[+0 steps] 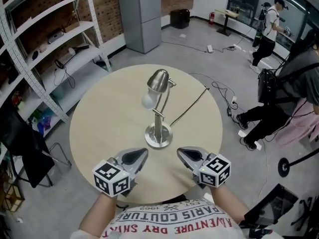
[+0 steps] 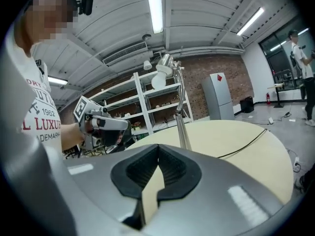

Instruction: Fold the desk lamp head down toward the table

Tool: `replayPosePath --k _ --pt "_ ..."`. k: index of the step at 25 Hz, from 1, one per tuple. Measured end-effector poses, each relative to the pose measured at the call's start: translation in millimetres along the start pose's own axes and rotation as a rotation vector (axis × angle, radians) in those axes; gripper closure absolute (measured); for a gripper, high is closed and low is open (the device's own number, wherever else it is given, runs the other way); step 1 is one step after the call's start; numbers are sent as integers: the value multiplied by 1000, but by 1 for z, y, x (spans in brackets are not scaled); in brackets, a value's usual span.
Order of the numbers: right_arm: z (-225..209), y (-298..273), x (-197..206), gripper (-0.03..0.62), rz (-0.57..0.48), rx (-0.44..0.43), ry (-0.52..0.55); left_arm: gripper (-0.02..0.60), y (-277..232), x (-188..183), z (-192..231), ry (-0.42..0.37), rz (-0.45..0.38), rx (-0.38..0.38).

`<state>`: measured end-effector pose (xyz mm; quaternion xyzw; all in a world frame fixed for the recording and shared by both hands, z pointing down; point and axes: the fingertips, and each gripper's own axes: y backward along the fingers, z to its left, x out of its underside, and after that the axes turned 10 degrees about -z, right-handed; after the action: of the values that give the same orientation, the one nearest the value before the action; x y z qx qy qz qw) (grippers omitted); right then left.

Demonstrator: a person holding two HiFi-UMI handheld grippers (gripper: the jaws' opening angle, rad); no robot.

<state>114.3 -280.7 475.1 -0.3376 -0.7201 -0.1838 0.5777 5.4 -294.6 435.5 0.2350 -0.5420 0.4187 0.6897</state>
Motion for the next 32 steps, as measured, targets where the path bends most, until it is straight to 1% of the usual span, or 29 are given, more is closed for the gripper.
replayPosePath --k 3,6,8,10,13,15,16,17,18,21,24,27,29,30,32 --pt "-23 -25 7 588 16 -4 15 578 -8 2 13 2 12 -18" --pt "-40 -47 13 576 10 -25 24 578 -9 5 23 -9 -1 -54" --pt "-53 -59 15 550 15 -19 48 578 -11 5 32 -12 -7 -80" --pt "-64 -72 18 503 34 -8 90 578 -12 3 39 -21 -5 -96" --pt "-75 -93 25 462 65 -3 147 578 -13 0 43 -24 -6 -99" --pt "-76 -106 29 434 77 -12 164 578 -12 -2 47 -19 -7 -96" --pt "-76 -112 31 422 81 -16 170 567 -12 -2 49 -17 -6 -95" --pt "-76 -117 32 414 85 -17 177 514 -12 -3 50 -17 -6 -94" --pt "-76 -121 33 412 90 -15 184 511 -12 -5 52 -17 -8 -94" --pt "-79 -130 38 407 102 -11 204 475 -14 -10 53 -24 -17 -86" --pt "-81 -137 44 407 105 -15 213 424 -17 -17 46 -38 -23 -52" --pt "-81 -142 47 414 115 -10 225 370 -18 -38 40 -76 -34 -35" --pt "-82 -144 43 447 115 7 239 357 -18 -66 39 -110 -51 -29" --pt "-82 -145 41 450 116 12 242 356 -18 -82 39 -131 -65 -34" --pt "-82 -146 41 450 123 13 241 342 -19 -116 44 -181 -101 -73"
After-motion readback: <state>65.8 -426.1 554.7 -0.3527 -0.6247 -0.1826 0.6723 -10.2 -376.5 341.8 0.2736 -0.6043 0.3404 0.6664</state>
